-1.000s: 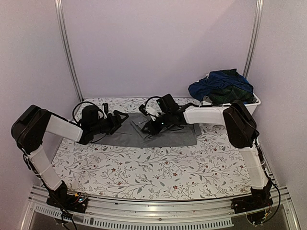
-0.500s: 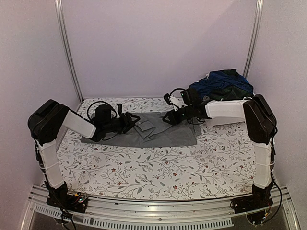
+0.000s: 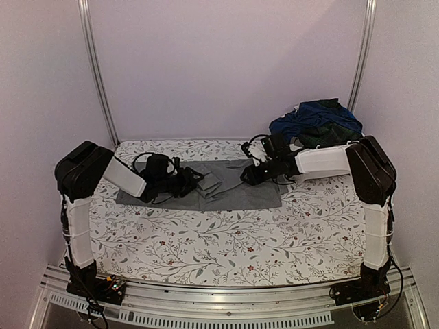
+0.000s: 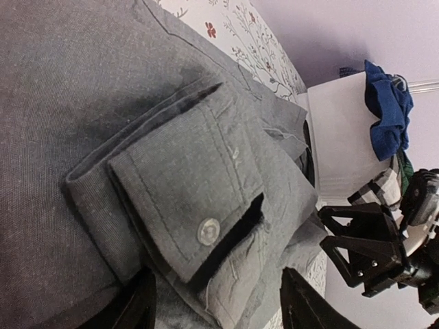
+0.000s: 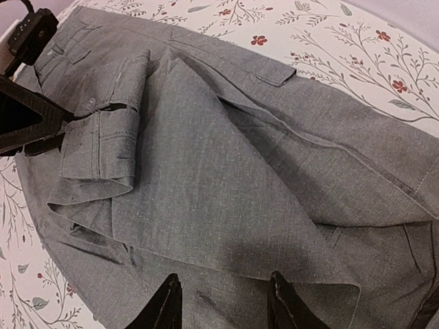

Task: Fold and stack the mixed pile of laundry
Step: Smooth out the rectangle-folded shirt at the center of the board.

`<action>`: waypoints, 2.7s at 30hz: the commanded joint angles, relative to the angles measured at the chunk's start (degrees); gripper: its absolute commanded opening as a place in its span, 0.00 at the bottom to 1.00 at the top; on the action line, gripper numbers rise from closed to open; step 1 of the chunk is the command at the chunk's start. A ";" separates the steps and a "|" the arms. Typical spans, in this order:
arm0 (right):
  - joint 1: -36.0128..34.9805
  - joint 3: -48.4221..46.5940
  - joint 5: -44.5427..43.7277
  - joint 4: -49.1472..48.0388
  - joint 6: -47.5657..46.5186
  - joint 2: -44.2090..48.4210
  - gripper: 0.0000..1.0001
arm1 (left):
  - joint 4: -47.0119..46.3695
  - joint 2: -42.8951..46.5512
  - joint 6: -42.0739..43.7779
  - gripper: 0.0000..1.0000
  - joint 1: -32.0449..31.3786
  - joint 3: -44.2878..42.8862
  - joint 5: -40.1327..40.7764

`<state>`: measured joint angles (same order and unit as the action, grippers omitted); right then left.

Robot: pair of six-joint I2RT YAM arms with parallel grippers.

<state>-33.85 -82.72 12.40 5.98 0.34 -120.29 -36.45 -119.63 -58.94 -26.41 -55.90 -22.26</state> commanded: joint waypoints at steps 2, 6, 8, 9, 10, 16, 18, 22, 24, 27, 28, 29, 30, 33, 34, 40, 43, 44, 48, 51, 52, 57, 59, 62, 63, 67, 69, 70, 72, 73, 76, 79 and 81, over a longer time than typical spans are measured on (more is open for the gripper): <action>0.18 2.51 -2.00 -0.53 1.68 2.60 0.41 | 0.94 -2.27 -1.44 0.62 -0.72 -2.20 0.36; 0.23 4.41 -2.81 -0.39 2.27 2.72 0.41 | 0.29 -3.17 -1.58 0.60 -0.69 -3.72 -0.23; 0.27 5.23 -3.23 -0.53 2.66 3.01 0.41 | -0.04 -3.48 -1.32 0.54 -0.68 -4.75 -0.87; 0.27 5.65 -3.61 -0.53 2.79 3.16 0.41 | -0.11 -3.58 -1.27 0.50 -0.74 -5.13 -1.09; 0.27 6.09 -4.13 -0.42 2.82 3.29 0.41 | -0.11 -3.59 -1.16 0.42 -0.63 -5.51 -1.38; 0.51 10.19 -5.53 -1.24 3.43 5.84 0.41 | 1.71 -1.74 0.84 0.04 -0.10 -6.49 -1.54; 0.83 10.99 -5.90 -1.34 3.48 6.19 0.41 | 3.81 -0.31 2.03 0.00 0.75 -6.59 -1.71; 1.46 11.75 -5.99 -1.15 3.88 5.78 0.41 | 12.60 5.55 7.87 0.00 3.77 -6.07 -2.08; 1.75 11.94 -5.98 -1.01 4.13 5.49 0.40 | 21.67 8.88 14.07 0.00 5.61 -6.97 -1.43; 1.91 11.97 -5.99 -0.87 4.35 4.75 0.40 | 32.34 12.90 22.77 0.00 8.58 -8.19 -0.08; 2.00 11.92 -5.99 -0.88 4.44 4.51 0.40 | 34.14 14.62 24.46 0.00 9.97 -7.54 -0.15; 2.11 11.96 -5.91 -0.88 4.49 4.40 0.40 | 34.83 15.98 25.91 0.00 11.43 -6.37 -1.01; 2.19 11.88 -5.90 -0.90 4.56 4.20 0.40 | 35.04 17.09 27.16 0.00 12.80 -5.18 -1.84; 2.35 11.62 -5.90 -0.75 5.15 3.67 0.40 | 40.60 18.64 32.41 0.00 15.96 -4.31 -1.33; 2.45 11.54 -5.83 -0.71 5.36 3.51 0.40 | 42.55 18.99 34.40 0.00 16.27 -4.34 0.15; 3.03 10.85 -5.86 -0.13 5.73 2.50 0.40 | 49.28 22.11 39.69 0.00 16.50 -1.64 9.89; 3.33 10.48 -5.56 0.16 5.88 2.18 0.40 | 51.24 22.58 40.37 0.00 16.48 -0.19 15.33; 3.35 10.47 -5.55 0.24 5.79 2.17 0.40 | 51.62 22.34 40.55 0.00 16.50 -0.02 16.79; 3.35 10.50 -4.42 0.57 5.64 2.58 0.40 | 53.09 21.01 40.55 0.00 16.80 -0.44 22.06; 3.35 10.93 -3.09 0.64 5.50 3.27 0.39 | 54.00 20.22 40.60 0.00 17.54 -1.44 24.67; 3.35 11.10 -2.82 0.73 5.47 3.64 0.38 | 54.16 20.18 40.49 0.00 17.94 -1.67 25.19; 3.35 12.90 -0.13 0.35 5.46 6.34 0.37 | 54.61 19.35 40.40 0.00 19.97 -2.90 24.36; 3.35 14.15 1.90 -0.50 5.57 7.91 0.37 | 53.96 18.39 40.17 0.00 20.33 -3.43 23.94; 3.19 15.39 4.32 -1.05 5.58 10.74 0.40 | 54.15 17.29 39.15 0.12 20.33 -4.81 25.41; 3.17 15.70 5.06 -1.06 5.43 11.83 0.42 | 53.70 17.66 38.82 0.19 20.38 -4.71 25.64; 3.17 16.68 4.26 -0.60 5.50 16.31 0.45 | 50.93 22.38 37.83 0.52 20.35 -2.83 27.54; 3.17 16.77 2.98 0.03 6.21 18.02 0.45 | 50.47 24.00 38.14 0.62 20.23 -3.30 28.13; 3.17 16.58 2.45 0.54 6.42 18.36 0.45 | 49.98 24.36 38.65 0.63 20.06 -3.75 27.14; 2.83 15.67 1.24 1.23 7.38 18.26 0.44 | 48.97 23.55 39.43 0.64 19.73 -5.55 23.22; 2.41 15.03 0.56 1.47 7.61 17.77 0.43 | 48.90 22.47 39.75 0.64 19.55 -6.71 21.40; 0.93 12.20 -0.29 2.54 8.12 14.77 0.43 | 48.86 18.14 40.93 0.64 17.67 -10.53 18.85; 0.07 9.31 -0.69 2.83 9.32 10.96 0.42 | 49.64 12.41 41.32 0.62 16.57 -14.07 17.09; -0.07 7.38 -0.97 2.72 9.94 8.49 0.42 | 50.09 8.25 40.63 0.59 16.46 -15.83 16.91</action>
<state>-32.93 -71.79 13.13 7.38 8.21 -107.15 13.17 -103.85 -19.03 -8.71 -68.84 -2.20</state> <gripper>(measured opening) 0.423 0.610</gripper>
